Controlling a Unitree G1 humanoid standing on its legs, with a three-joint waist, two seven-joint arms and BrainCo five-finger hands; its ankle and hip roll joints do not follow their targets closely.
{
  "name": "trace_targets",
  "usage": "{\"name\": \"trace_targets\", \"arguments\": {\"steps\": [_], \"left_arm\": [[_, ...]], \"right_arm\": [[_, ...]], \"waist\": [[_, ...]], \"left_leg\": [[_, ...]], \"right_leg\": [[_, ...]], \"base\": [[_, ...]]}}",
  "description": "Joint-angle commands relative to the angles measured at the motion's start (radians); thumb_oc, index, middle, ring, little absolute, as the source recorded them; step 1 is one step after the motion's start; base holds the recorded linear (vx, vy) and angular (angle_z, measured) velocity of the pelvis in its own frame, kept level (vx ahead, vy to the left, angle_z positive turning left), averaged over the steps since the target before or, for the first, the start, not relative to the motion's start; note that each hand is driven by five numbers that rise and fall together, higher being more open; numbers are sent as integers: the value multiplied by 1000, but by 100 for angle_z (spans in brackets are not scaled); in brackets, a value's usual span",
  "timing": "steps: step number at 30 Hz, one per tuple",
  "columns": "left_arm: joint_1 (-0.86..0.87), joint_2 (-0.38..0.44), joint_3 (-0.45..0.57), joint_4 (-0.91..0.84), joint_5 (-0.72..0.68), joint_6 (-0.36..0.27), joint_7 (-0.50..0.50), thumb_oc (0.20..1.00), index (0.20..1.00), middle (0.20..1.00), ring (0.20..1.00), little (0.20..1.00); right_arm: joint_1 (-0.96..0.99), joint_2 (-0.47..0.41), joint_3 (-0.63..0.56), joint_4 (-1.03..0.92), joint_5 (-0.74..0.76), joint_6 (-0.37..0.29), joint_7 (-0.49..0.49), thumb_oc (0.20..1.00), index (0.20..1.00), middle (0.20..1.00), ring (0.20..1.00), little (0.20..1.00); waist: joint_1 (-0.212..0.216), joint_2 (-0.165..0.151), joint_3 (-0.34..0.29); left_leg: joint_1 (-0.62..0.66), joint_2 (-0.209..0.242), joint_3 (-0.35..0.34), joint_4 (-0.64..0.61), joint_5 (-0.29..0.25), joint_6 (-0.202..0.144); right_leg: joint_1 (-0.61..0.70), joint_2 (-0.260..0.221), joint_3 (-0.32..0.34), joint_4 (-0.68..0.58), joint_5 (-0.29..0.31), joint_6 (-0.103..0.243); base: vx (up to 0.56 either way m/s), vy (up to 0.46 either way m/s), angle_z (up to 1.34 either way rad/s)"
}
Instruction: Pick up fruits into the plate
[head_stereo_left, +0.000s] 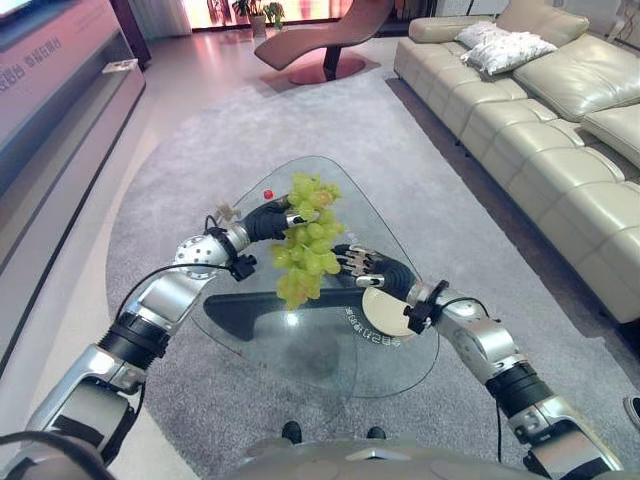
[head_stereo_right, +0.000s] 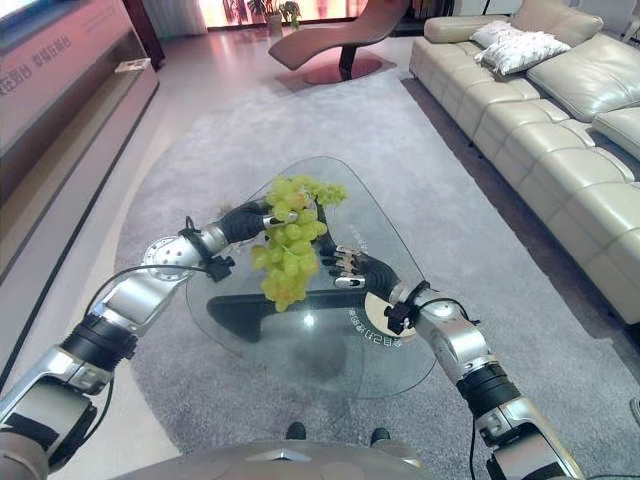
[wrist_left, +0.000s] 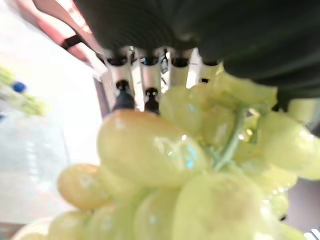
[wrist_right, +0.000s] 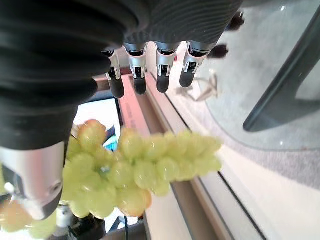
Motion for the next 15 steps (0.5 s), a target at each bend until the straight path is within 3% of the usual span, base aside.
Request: {"name": "trace_targets", "arguments": {"steps": [1,10,15], "left_arm": [[-157,-33,-17,-2,-93,-14,6,200,200,200,200,200],[-126,-95,-29,-53,-127,25,-9,200,200,200,200,200],[-111,-116,-32,-61,-121,40,-18,200,200,200,200,200]], "right_arm": [[-79,32,20,-21,26,-15,22,1000,1000,1000,1000,1000],[-77,87,80,-48,47,-2,30,1000,1000,1000,1000,1000],[-68,115,99,-71,109,37,84,1000,1000,1000,1000,1000]], "waist": [[19,-15,-31],[25,-14,-27],[28,-16,-27]], "left_leg": [[75,-17,24,12,-191,4],[82,-15,26,13,-194,6],[86,-16,26,12,-194,8]], "right_leg": [[49,-35,-50,16,-108,47],[58,-36,-47,12,-112,45],[63,-36,-48,11,-115,45]], "base": [[0,0,0],[0,0,0],[0,0,0]]}}
